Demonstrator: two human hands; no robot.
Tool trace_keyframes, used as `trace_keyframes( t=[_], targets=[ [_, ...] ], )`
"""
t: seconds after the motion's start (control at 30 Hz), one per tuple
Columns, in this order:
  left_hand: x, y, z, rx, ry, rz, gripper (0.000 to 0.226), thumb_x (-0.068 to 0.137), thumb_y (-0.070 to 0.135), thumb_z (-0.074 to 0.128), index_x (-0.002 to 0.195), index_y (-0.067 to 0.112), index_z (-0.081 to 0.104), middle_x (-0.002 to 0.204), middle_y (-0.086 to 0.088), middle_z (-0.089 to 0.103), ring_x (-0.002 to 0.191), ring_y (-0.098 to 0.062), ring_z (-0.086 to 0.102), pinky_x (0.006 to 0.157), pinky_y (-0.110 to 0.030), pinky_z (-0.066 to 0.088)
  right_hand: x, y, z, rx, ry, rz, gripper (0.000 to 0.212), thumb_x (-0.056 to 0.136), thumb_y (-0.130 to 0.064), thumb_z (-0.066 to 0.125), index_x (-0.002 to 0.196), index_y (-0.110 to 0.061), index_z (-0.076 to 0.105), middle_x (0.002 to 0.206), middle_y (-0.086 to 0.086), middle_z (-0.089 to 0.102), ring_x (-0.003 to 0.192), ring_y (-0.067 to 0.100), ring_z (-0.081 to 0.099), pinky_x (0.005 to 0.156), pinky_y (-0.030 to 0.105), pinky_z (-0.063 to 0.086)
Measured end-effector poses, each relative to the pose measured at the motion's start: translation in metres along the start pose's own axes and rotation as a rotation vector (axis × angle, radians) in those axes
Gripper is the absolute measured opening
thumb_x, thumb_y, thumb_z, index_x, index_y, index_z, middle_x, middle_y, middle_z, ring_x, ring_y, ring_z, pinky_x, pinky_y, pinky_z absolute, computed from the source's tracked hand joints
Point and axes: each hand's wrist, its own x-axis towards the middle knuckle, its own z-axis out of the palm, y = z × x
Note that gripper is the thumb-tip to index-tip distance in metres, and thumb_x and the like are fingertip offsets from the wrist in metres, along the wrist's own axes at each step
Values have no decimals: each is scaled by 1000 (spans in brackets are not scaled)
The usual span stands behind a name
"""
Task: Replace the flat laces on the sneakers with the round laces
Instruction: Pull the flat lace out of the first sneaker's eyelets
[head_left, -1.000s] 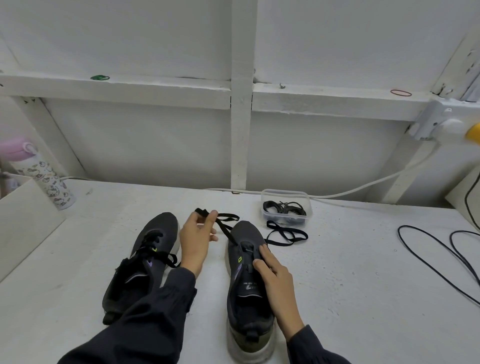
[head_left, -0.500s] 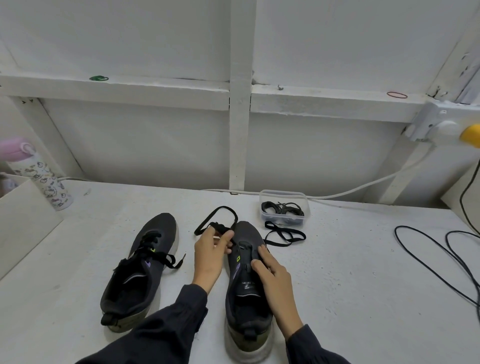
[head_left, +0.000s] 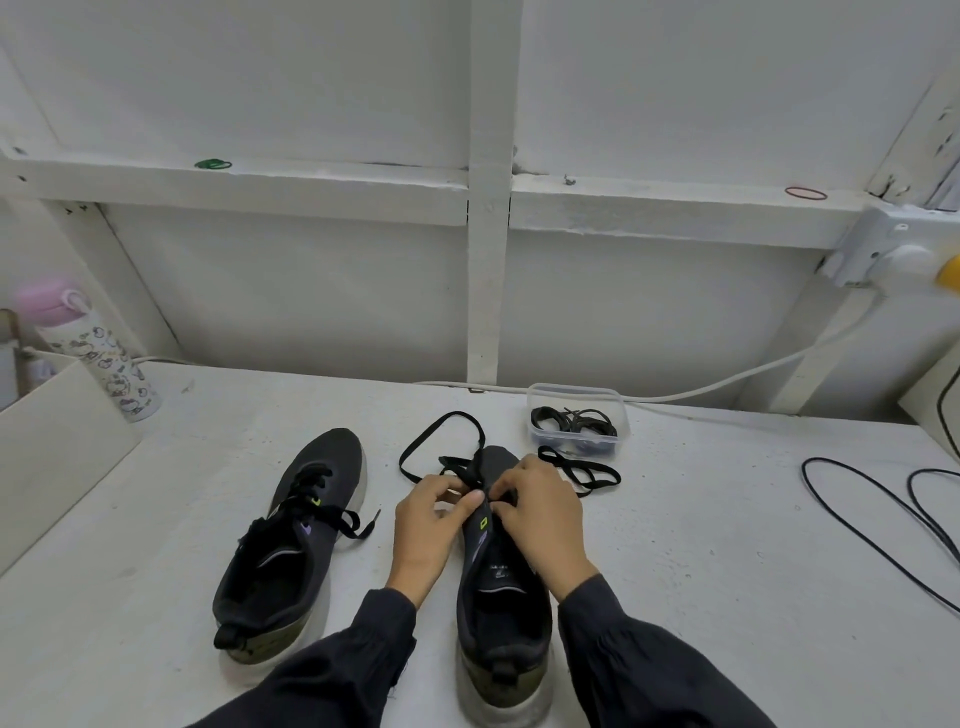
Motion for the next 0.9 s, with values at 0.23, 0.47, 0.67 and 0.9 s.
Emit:
trace_keyframes(
  t=[0.23, 0.47, 0.67, 0.9],
  targets=[
    [3, -6, 5, 207, 42, 120, 8, 89, 18, 68, 84, 13, 63, 81, 4, 64, 76, -19, 61, 69, -36, 52, 5, -2, 9, -50, 7, -80, 15, 86, -9, 51, 93, -16, 62, 105, 0, 55, 101, 22, 49, 72, 30, 29],
    [3, -4, 11, 338, 51, 127, 20, 96, 11, 54, 77, 12, 48, 73, -3, 56, 71, -22, 49, 62, -29, 30, 7, 12, 23, 31, 70, -197, 8, 86, -10, 59, 89, -16, 63, 96, -3, 58, 95, 17, 51, 72, 29, 37],
    [2, -4, 10, 185, 51, 6, 14, 96, 12, 56, 84, 5, 55, 71, -5, 62, 71, -23, 58, 64, -28, 42, 15, 20, 6, 163, -48, -382, 32, 81, -9, 66, 109, -24, 68, 91, -13, 55, 85, -4, 45, 72, 11, 36],
    [-1, 0, 10, 110, 99, -63, 16, 95, 16, 61, 82, 7, 54, 66, 1, 58, 62, -7, 53, 56, -11, 39, 31, 24, -4, 14, -24, -637, 25, 74, -1, 71, 95, -13, 76, 85, 0, 64, 75, 15, 61, 60, 25, 47]
  ],
)
